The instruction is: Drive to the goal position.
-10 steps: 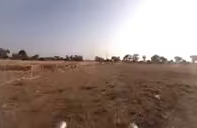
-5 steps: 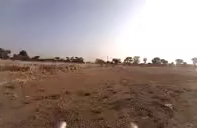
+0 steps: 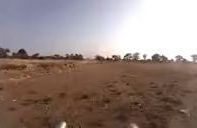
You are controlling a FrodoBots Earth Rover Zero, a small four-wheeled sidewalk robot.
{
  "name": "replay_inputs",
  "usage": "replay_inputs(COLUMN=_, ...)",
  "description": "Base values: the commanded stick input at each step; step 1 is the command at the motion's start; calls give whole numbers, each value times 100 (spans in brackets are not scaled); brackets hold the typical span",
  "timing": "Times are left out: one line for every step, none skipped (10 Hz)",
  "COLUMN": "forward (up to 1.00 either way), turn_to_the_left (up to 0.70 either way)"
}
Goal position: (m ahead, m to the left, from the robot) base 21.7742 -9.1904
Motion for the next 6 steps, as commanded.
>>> replay_inputs(forward=70, turn_to_the_left=0)
replay_inputs(forward=70, turn_to_the_left=0)
replay_inputs(forward=70, turn_to_the_left=0)
replay_inputs(forward=70, turn_to_the_left=0)
replay_inputs(forward=70, turn_to_the_left=0)
replay_inputs(forward=70, turn_to_the_left=0)
